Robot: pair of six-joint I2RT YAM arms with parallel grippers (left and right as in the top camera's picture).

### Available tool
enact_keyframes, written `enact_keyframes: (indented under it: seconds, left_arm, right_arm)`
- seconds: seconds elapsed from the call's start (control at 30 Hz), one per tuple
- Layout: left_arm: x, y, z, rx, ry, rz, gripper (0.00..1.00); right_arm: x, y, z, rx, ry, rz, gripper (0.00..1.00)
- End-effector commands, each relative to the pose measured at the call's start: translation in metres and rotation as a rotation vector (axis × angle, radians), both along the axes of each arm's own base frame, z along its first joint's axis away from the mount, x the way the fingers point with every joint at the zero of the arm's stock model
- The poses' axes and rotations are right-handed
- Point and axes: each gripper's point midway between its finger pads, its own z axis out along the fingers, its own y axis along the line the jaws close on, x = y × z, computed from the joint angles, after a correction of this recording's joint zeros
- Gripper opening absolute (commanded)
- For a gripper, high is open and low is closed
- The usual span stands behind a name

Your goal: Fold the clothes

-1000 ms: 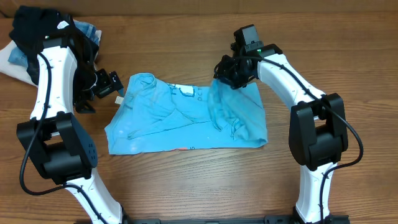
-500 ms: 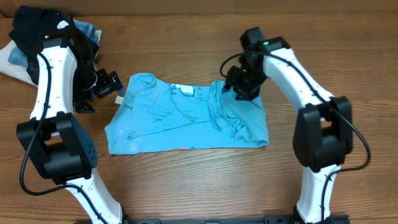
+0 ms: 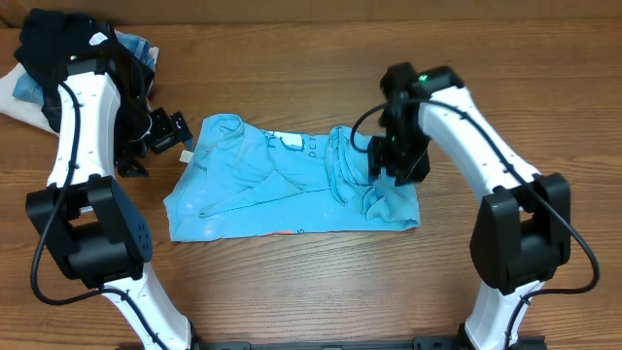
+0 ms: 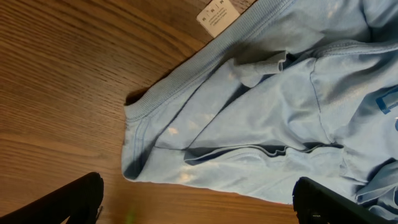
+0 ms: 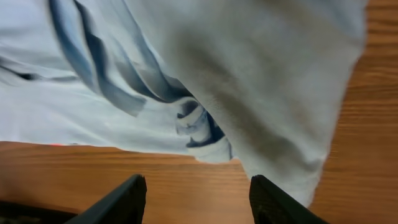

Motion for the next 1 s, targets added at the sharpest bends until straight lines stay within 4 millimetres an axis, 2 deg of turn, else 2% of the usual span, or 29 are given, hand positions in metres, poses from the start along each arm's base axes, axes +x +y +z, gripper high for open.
enact_keyframes:
  seconds: [0.0, 0.1, 0.4, 0.5, 0.6, 0.73, 0.8, 0.9, 0.97]
  left_arm:
    - [0.001, -0.003, 0.005, 0.004, -0.015, -0.028, 1.0]
    - [0.001, -0.003, 0.005, 0.004, -0.014, -0.028, 1.0]
    - [0.0, -0.003, 0.005, 0.003, -0.013, -0.028, 1.0]
    - [0.0, -0.003, 0.005, 0.003, -0.012, -0.028, 1.0]
    - [0.0, -0.003, 0.005, 0.004, -0.013, -0.028, 1.0]
    - [0.0, -0.003, 0.005, 0.004, -0.013, -0.028, 1.0]
    - [0.0, -0.003, 0.005, 0.004, -0.013, -0.028, 1.0]
    - [0.0, -0.003, 0.005, 0.004, -0.012, -0.028, 1.0]
    - [0.0, -0.003, 0.005, 0.003, -0.013, -0.028, 1.0]
  right_arm:
    - [-0.011, -0.001, -0.02, -0.019, 0.016, 0.04, 0.59]
    - [-0.015, -0.001, -0.034, -0.019, 0.016, 0.037, 0.59]
    - [-0.023, 0.002, -0.06, 0.015, 0.02, 0.032, 0.62]
    - [-0.026, 0.001, -0.065, 0.017, 0.025, 0.031, 0.58]
    - [-0.026, 0.001, -0.065, 0.016, 0.026, 0.028, 0.53]
    - [-0.021, -0.004, -0.064, -0.01, 0.014, -0.002, 0.51]
    - [-0.017, -0.006, -0.059, -0.016, 0.015, -0.035, 0.46]
    - [-0.012, -0.006, -0.045, -0.01, -0.002, -0.042, 0.41]
    - [-0.009, -0.005, -0.026, -0.002, -0.026, -0.041, 0.42]
